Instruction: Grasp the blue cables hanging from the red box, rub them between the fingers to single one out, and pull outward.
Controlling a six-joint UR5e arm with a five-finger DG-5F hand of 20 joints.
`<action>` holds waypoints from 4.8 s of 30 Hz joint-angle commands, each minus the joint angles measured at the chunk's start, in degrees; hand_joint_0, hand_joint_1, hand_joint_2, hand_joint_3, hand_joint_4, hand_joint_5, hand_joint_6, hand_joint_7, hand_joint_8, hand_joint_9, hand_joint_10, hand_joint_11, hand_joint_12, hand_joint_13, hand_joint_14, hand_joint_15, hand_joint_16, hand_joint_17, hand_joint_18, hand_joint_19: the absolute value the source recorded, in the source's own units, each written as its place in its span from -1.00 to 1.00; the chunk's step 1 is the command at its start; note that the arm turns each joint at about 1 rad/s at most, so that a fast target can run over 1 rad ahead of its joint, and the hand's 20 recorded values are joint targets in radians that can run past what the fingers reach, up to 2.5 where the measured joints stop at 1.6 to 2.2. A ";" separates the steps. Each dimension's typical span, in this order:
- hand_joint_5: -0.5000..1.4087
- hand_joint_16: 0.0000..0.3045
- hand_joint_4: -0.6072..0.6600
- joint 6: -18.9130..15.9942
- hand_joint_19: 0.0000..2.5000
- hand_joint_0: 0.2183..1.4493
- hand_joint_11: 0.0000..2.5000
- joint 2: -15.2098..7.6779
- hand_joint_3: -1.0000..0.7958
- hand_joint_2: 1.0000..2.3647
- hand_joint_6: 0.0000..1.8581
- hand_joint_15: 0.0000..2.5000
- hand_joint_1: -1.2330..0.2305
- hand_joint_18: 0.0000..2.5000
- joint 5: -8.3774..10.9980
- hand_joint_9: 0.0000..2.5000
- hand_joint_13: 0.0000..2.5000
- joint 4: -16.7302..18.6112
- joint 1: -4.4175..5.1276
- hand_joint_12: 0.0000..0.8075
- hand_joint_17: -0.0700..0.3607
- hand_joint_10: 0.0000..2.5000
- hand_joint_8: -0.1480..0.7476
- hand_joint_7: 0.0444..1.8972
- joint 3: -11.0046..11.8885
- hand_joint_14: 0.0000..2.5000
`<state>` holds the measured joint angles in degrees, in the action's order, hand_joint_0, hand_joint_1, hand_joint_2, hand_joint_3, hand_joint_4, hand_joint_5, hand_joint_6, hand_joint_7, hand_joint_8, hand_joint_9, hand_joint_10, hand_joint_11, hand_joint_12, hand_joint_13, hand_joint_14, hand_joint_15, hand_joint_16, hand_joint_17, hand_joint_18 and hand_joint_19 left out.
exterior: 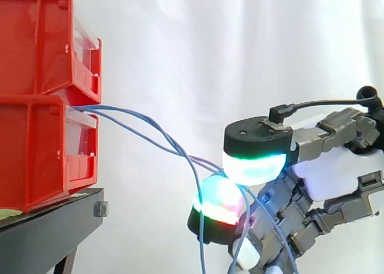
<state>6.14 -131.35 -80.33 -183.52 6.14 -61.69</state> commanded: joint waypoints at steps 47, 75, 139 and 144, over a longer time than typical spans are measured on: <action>-0.66 -0.69 0.33 0.19 -0.54 -0.36 -0.67 0.48 -0.22 -0.98 -0.18 -0.72 -0.28 -0.50 -0.26 -0.43 -0.43 -0.17 -0.07 -0.11 -0.18 -0.99 -0.01 0.11 0.61 -0.99; -0.64 -0.69 0.29 0.28 -0.52 -0.37 -0.69 0.48 -0.14 -0.98 -0.21 -0.73 -0.04 -0.51 -0.44 -0.44 -0.45 -0.17 -0.16 -0.11 -0.18 -0.99 0.00 0.14 0.69 -0.99; -0.64 -0.70 0.37 0.01 -0.55 -0.34 -0.66 0.48 -0.40 -1.00 -0.13 -0.73 -0.42 -0.50 -0.79 -0.41 -0.43 -0.17 -0.16 -0.13 -0.19 -0.99 0.00 0.15 0.78 -0.99; -0.64 -0.70 0.30 0.10 -0.55 -0.36 -0.66 0.48 -0.29 -0.98 -0.11 -0.73 -0.42 -0.50 -1.41 -0.41 -0.43 -0.17 -0.16 -0.13 -0.19 -0.99 0.00 0.18 0.87 -0.99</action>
<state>6.22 -130.88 -81.50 -183.69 5.99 -60.85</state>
